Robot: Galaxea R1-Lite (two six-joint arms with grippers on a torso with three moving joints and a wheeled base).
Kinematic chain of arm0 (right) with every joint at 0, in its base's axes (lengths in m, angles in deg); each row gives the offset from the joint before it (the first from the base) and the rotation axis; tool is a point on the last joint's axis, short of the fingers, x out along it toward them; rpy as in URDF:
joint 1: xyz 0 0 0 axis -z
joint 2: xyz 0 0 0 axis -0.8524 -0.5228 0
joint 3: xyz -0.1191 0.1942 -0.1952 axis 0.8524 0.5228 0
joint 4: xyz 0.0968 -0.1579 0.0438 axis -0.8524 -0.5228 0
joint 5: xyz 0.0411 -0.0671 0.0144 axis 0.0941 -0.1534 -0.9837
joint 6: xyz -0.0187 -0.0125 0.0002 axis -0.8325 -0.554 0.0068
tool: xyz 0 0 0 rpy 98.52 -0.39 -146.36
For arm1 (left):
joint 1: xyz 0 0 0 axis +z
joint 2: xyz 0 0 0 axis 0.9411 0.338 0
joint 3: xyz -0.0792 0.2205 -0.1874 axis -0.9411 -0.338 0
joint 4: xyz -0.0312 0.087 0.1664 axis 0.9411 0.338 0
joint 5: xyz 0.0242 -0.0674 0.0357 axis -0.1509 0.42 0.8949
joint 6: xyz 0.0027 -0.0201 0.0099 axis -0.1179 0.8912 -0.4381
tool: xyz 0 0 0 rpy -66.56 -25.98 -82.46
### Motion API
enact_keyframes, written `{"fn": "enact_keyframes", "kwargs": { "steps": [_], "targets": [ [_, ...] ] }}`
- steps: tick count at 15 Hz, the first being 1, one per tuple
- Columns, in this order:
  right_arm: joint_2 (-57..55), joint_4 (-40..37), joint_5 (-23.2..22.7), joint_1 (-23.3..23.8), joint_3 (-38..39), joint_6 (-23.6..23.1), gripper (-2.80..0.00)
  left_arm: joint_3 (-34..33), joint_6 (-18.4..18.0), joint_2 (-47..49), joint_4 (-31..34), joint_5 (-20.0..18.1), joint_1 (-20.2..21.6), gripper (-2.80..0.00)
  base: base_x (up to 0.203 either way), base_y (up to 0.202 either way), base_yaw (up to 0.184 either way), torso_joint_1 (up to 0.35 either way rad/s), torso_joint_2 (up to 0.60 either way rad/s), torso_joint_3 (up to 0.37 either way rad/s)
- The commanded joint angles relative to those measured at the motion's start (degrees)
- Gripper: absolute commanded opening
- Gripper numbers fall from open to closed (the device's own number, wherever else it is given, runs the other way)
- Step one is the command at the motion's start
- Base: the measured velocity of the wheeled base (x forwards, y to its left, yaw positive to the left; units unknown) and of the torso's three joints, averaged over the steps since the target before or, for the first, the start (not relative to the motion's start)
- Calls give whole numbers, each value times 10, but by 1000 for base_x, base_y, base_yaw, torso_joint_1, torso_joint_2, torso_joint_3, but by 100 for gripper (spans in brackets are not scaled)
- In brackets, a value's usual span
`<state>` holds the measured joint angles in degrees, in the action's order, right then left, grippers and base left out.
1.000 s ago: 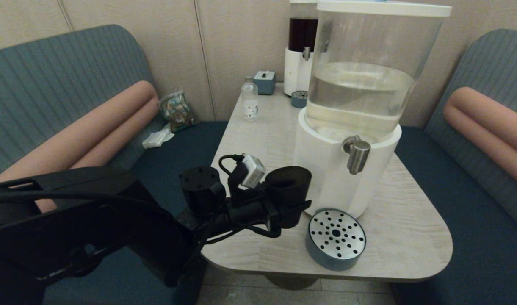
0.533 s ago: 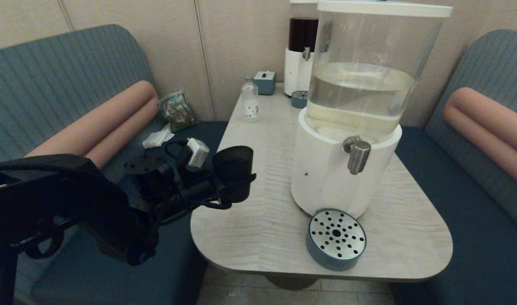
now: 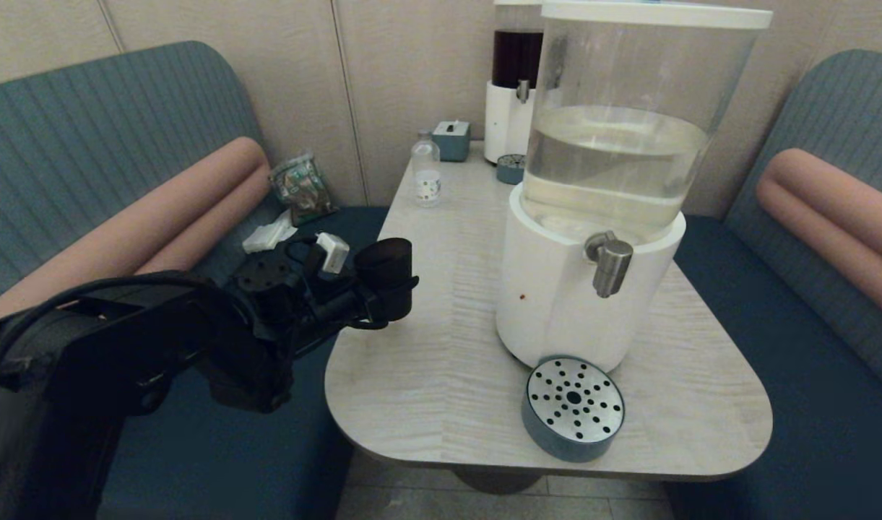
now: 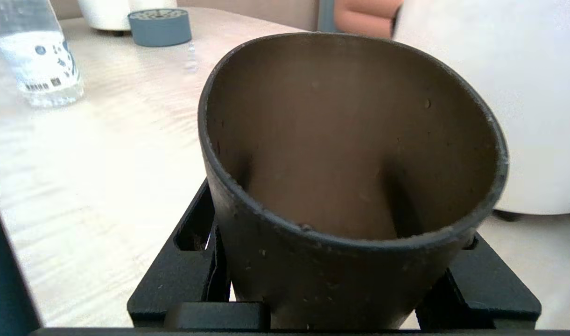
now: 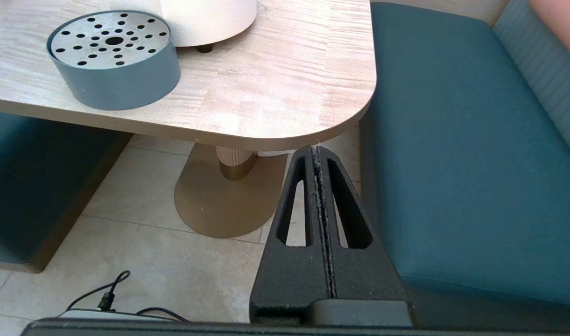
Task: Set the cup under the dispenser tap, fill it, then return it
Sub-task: Place the cup next to the water dispenser
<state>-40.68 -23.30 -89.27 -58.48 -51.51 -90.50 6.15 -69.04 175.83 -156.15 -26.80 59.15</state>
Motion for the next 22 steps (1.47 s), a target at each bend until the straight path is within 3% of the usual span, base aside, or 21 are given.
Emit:
{"fn": "enact_keyframes", "kwargs": {
  "steps": [1, 9, 10, 18, 22],
  "targets": [
    [-1, 0, -1, 0, 0, 0, -280, 27, 4, 49, -6, -1, 1, -280, 0, 0, 0, 0, 0, 0],
    [-1, 0, 0, 0, 0, 0, -280, 27, 2, 50, -1, 2, 0, -280, 0, 0, 0, 0, 0, 0],
    [-1, 0, 0, 0, 0, 0, -280, 25, 1, 49, -1, 2, 0, 0, 0, 0, 0, 0, 0, 0],
    [-1, -1, 0, 0, 0, 0, -280, 19, 3, 35, -6, 2, -1, 0, 0, 0, 0, 0, 0, 0],
    [-1, 0, 0, 0, 0, 0, -280, -42, 2, 0, -7, 2, -1, 0, 0, 0, 0, 0, 0, 0]
  ]
}}
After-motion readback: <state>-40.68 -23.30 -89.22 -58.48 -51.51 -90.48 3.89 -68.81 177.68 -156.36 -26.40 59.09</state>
